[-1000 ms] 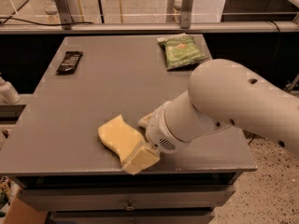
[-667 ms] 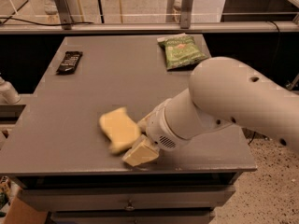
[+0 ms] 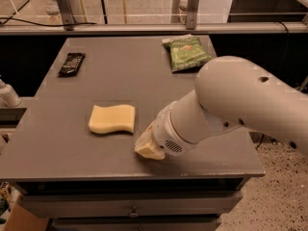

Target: Move sponge near green jalapeno chip bag

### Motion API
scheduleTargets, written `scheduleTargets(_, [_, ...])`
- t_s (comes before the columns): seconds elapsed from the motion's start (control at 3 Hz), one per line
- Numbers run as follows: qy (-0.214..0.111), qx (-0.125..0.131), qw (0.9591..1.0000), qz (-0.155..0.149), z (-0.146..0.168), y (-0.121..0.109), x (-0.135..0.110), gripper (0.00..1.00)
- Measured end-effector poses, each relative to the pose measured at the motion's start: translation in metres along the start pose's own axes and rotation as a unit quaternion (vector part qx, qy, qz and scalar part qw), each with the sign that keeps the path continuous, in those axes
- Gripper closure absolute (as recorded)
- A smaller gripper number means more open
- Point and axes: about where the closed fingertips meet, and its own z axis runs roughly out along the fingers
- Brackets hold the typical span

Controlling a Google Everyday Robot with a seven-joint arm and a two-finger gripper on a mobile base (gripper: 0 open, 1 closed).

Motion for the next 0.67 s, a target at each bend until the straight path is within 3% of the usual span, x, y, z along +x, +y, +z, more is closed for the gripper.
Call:
scheduleTargets(0.33, [-0.031, -0.014, 0.9994, 0.005, -0.032, 0.0, -0.014, 0.76])
scheduleTargets(0.67, [-0.076, -0.008, 0.9971, 0.008, -0.066, -0.008, -0.032, 0.53])
